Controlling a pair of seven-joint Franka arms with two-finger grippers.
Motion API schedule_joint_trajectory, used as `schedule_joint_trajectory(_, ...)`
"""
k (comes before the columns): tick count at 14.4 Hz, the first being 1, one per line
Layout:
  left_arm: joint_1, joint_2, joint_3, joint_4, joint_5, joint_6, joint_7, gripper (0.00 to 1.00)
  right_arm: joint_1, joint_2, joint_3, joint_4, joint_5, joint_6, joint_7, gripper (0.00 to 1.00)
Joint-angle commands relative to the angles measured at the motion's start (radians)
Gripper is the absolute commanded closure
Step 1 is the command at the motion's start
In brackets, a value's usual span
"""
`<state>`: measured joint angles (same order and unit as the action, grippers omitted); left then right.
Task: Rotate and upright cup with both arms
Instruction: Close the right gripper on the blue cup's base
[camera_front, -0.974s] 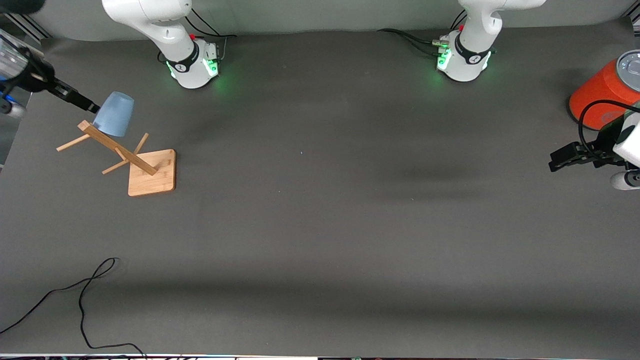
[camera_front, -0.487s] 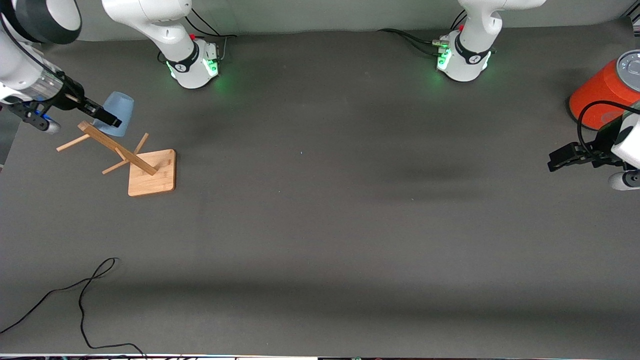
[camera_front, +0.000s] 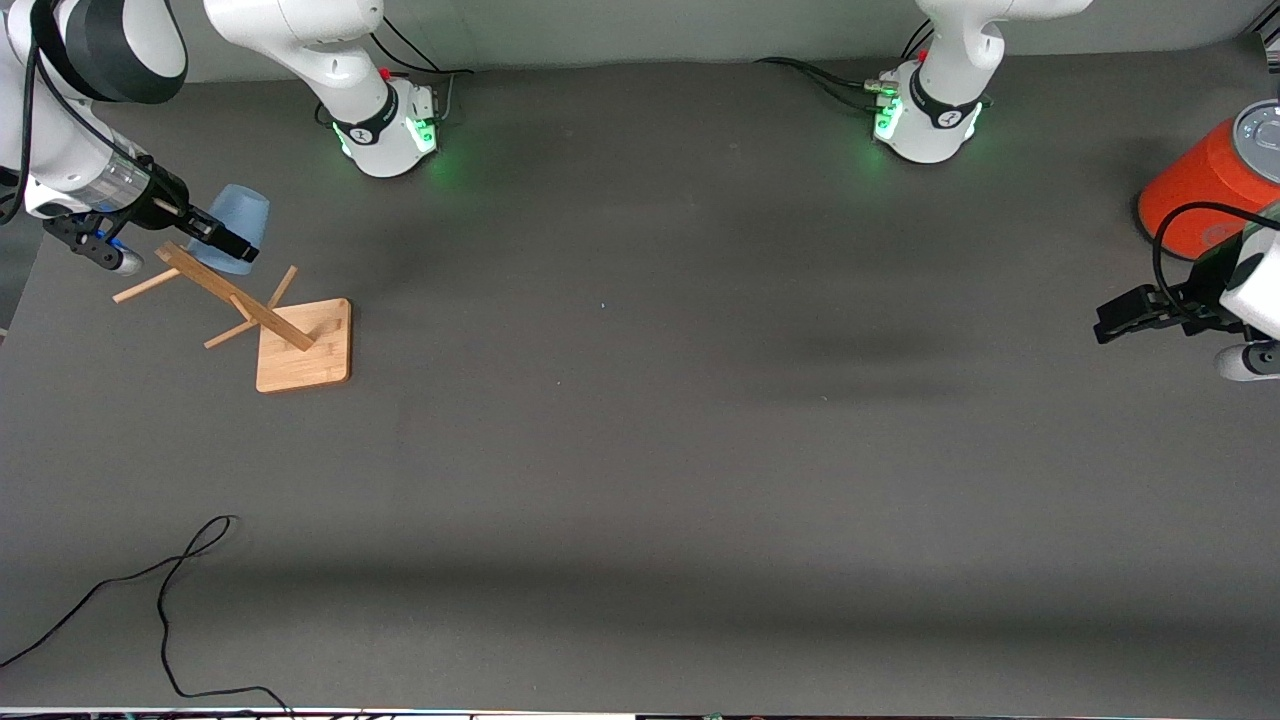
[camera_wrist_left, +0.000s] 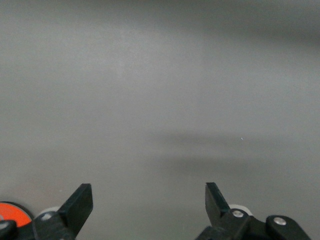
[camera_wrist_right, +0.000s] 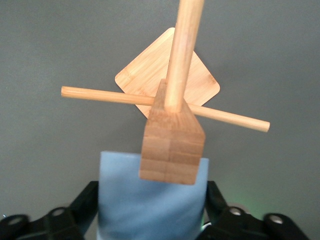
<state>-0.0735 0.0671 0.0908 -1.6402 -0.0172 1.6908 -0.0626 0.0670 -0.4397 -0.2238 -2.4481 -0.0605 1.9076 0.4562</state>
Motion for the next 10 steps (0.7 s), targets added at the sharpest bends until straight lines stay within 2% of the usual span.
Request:
schedule_joint_trajectory(1,-0.011,-0.009,0.006,-0.009,-0.010,0.010,0.012,0.00,0.011,-0.007,-0.008,-0.003,-0.002,0.013,0.022,0.66)
schedule_joint_trajectory(5,-0.012,-0.009,0.000,-0.009,-0.010,0.003,0.010,0.00,0.014,-0.023,-0.006,0.006,-0.002,-0.021,0.035,0.67)
schedule_joint_trajectory(7,-0.011,-0.009,-0.002,-0.009,-0.009,0.001,0.012,0.00,0.019,-0.054,0.003,0.014,-0.002,-0.073,0.108,0.67)
schedule_joint_trajectory(10,-0.011,-0.009,-0.002,-0.009,-0.009,0.000,0.012,0.00,0.101,-0.123,0.004,0.020,0.001,-0.145,0.224,0.67)
